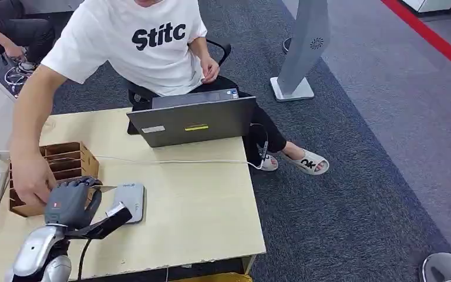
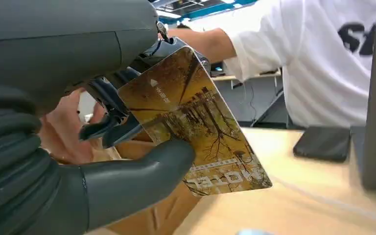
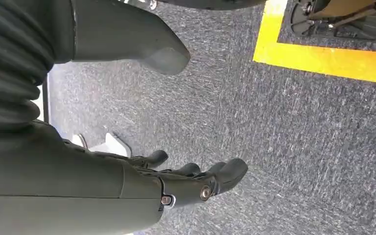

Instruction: Pass the card to the sensor for recognition and then transmit it.

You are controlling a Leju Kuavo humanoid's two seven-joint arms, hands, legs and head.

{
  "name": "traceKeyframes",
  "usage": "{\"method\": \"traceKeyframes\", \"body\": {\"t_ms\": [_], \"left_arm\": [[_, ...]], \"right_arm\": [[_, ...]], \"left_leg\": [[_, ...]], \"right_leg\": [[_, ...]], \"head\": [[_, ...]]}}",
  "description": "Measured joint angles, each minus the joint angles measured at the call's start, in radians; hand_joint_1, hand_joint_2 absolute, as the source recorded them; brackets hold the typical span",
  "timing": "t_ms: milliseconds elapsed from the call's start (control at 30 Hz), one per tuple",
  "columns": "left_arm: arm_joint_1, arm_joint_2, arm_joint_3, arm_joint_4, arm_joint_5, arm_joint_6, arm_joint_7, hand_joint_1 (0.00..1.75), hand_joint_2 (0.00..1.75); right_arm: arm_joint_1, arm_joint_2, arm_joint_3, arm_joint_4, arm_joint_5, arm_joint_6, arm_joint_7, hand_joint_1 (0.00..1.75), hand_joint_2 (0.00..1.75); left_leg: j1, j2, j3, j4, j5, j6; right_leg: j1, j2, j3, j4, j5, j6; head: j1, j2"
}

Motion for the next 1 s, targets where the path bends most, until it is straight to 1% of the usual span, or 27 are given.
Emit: {"method": "traceKeyframes", "body": {"t_ms": [167, 400, 800, 1000], "left_arm": [[0.000, 0.013, -0.017, 0.040, -0.013, 0.000, 0.002, 1.75, 1.75], [-0.001, 0.020, -0.029, 0.058, -0.014, 0.000, 0.002, 1.75, 1.75], [-0.005, 0.024, -0.037, 0.079, -0.015, 0.000, 0.002, 1.75, 1.75], [-0.011, 0.022, -0.043, 0.109, -0.023, 0.002, 0.016, 1.75, 1.75]], "right_arm": [[0.000, 0.001, -0.003, 0.000, 0.001, 0.000, 0.003, 0.00, 1.75], [0.000, 0.002, -0.010, 0.000, 0.001, 0.000, 0.004, 0.00, 1.75], [0.000, 0.002, -0.018, 0.001, 0.003, 0.000, 0.004, 0.00, 1.75], [0.000, 0.002, -0.018, 0.002, 0.006, 0.001, 0.004, 0.00, 1.75]], "left_leg": [[0.000, 0.000, 0.000, 0.000, 0.000, 0.000], [0.000, 0.000, 0.000, 0.000, 0.000, 0.000], [0.000, 0.000, 0.000, 0.000, 0.000, 0.000], [0.000, 0.000, 0.000, 0.000, 0.000, 0.000]], "right_leg": [[0.000, 0.000, 0.000, 0.000, 0.000, 0.000], [0.000, 0.000, 0.000, 0.000, 0.000, 0.000], [0.000, 0.000, 0.000, 0.000, 0.000, 0.000], [0.000, 0.000, 0.000, 0.000, 0.000, 0.000]], "head": [[0.000, 0.000], [0.000, 0.000], [0.000, 0.000], [0.000, 0.000]]}}
